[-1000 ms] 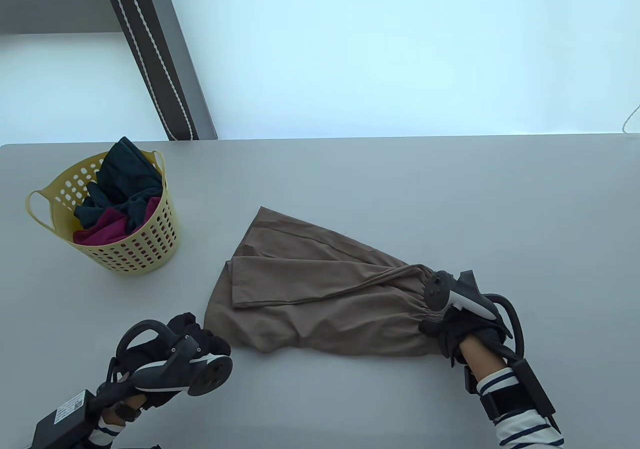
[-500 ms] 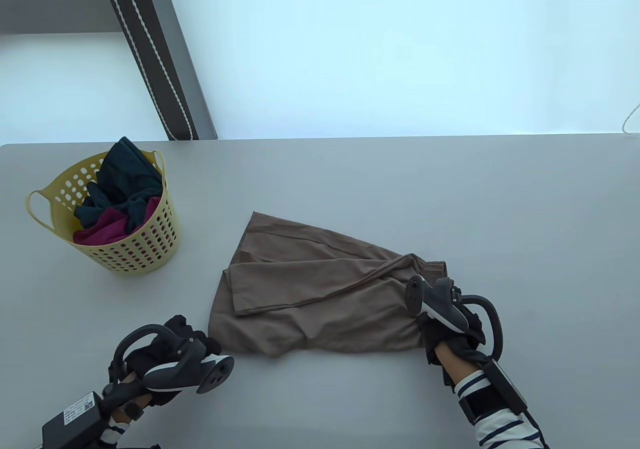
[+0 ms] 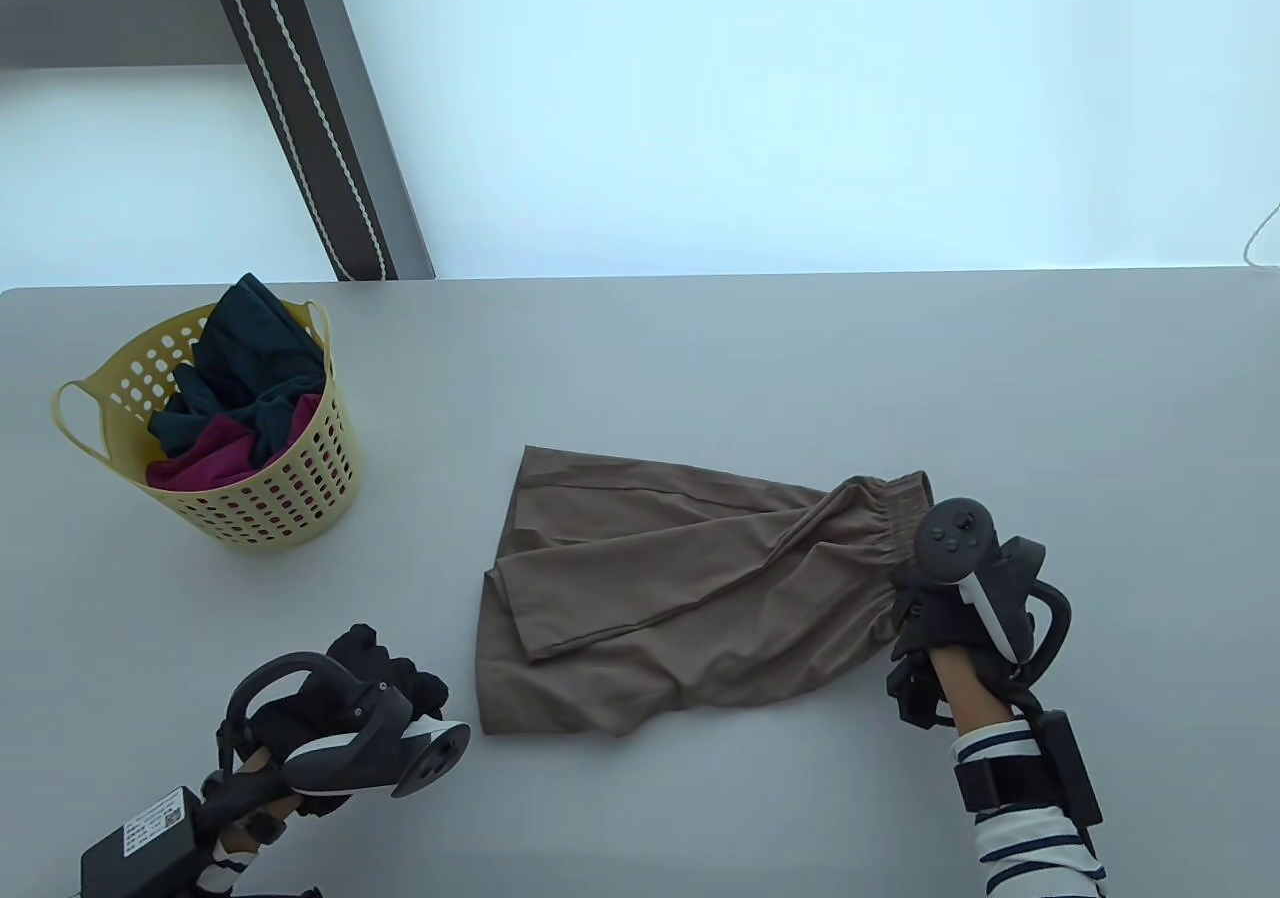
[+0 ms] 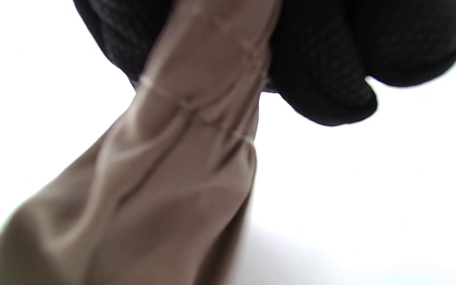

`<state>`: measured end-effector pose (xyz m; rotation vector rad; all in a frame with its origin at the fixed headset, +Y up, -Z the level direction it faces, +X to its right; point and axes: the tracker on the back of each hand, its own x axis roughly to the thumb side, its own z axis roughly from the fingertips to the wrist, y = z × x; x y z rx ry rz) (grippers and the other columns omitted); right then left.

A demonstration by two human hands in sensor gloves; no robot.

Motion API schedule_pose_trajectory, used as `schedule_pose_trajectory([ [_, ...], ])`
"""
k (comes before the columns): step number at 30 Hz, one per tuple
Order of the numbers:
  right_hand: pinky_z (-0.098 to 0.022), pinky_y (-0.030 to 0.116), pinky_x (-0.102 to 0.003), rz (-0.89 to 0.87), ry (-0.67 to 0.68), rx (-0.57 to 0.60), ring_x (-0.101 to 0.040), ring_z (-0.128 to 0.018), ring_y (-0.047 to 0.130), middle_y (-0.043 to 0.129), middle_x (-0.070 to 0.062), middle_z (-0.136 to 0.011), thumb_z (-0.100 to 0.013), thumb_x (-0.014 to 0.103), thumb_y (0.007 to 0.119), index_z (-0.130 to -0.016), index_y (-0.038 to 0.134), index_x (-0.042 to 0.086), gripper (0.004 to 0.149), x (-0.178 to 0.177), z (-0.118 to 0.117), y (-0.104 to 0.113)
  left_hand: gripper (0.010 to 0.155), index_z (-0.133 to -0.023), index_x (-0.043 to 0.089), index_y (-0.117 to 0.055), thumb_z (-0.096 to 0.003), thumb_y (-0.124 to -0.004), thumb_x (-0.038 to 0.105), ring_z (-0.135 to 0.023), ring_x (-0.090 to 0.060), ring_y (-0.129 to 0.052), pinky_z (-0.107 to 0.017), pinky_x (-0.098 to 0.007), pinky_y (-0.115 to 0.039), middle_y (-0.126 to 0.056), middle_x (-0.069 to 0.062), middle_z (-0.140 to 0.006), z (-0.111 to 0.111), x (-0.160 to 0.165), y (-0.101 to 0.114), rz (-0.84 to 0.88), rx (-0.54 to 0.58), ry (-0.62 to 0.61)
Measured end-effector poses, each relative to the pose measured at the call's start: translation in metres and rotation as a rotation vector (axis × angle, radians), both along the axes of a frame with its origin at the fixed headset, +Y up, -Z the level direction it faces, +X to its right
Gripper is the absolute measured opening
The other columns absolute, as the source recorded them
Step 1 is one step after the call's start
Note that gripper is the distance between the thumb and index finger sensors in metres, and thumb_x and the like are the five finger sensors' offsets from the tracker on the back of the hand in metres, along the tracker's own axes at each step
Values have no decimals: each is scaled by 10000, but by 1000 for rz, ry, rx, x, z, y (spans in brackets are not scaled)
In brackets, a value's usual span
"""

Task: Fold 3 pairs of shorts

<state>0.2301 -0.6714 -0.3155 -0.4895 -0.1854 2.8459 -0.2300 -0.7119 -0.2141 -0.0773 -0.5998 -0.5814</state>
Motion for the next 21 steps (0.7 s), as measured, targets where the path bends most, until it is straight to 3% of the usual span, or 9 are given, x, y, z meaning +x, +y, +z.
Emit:
schedule_pose_trajectory([
  [5, -307, 830, -444, 193, 130, 182, -240, -329, 944, 830, -227, -620, -400, 290, 862, -944, 564, 17, 678, -70, -6, 67, 422, -799, 389, -756, -457, -560, 539, -561, -21, -1076, -683, -419, -792, -992, 206, -695, 3, 1, -1, -6, -2, -16],
  [9, -352, 826, -444, 233, 336, 199, -244, -390, 954, 814, -219, -677, -423, 298, 834, -972, 526, 42, 679, -154, -4, 73, 424, -800, 390, -755, -456, -559, 539, -562, -23, -1076, -682, -418, -793, -991, 206, -696, 5, -1, -4, -23, -15, -16],
  [13, -550, 699, -561, 37, 786, -200, -437, -763, 835, 569, -334, -951, -503, 403, 670, -1050, 301, 69, 740, -240, 8, -7, 424, -802, 388, -755, -456, -559, 538, -564, -23, -1076, -681, -418, -793, -991, 204, -699, 6, -2, -9, -38, -40, -20],
  [15, -574, 475, -696, -35, 953, -570, -688, -852, 422, 222, -435, -983, -498, 454, 617, -1013, 66, -1, 881, -265, 18, -59, 425, -803, 387, -754, -456, -560, 538, -565, -25, -1076, -682, -418, -793, -991, 204, -700, 6, -1, -11, -48, -53, -25],
  [16, -533, 264, -724, -70, 1048, -908, -719, -752, 78, -70, -439, -860, -498, 466, 585, -951, -53, -25, 924, -276, 28, -98, 426, -803, 387, -755, -456, -560, 538, -566, -25, -1076, -681, -419, -793, -992, 205, -700, 7, -1, -11, -55, -59, -29],
  [17, -473, 105, -717, -68, 1081, -1006, -680, -620, -148, -280, -374, -713, -513, 475, 558, -891, -171, 1, 948, -279, 32, -111, 426, -804, 388, -754, -456, -559, 538, -567, -24, -1076, -682, -419, -792, -990, 204, -702, 7, -1, -12, -59, -61, -31],
  [18, -405, 15, -697, -10, 1080, -973, -640, -540, -247, -361, -332, -624, -519, 490, 544, -877, -207, 29, 952, -280, 36, -116, 426, -805, 387, -754, -457, -559, 537, -568, -25, -1075, -682, -419, -792, -990, 203, -703, 7, -1, -12, -60, -60, -31],
  [19, -462, 93, -706, 105, 1054, -766, -666, -629, -151, -289, -359, -706, -496, 492, 565, -912, -142, 29, 942, -281, 36, -112, 426, -804, 387, -754, -456, -559, 538, -567, -25, -1076, -682, -419, -792, -990, 205, -702, 7, -1, -11, -60, -59, -32],
  [21, -526, 193, -699, 110, 1082, -737, -676, -727, -25, -184, -385, -817, -497, 529, 525, -888, -187, 21, 958, -275, 33, -97, 427, -804, 386, -755, -456, -559, 537, -568, -27, -1076, -682, -420, -791, -990, 203, -703, 7, -1, -12, -59, -61, -35],
])
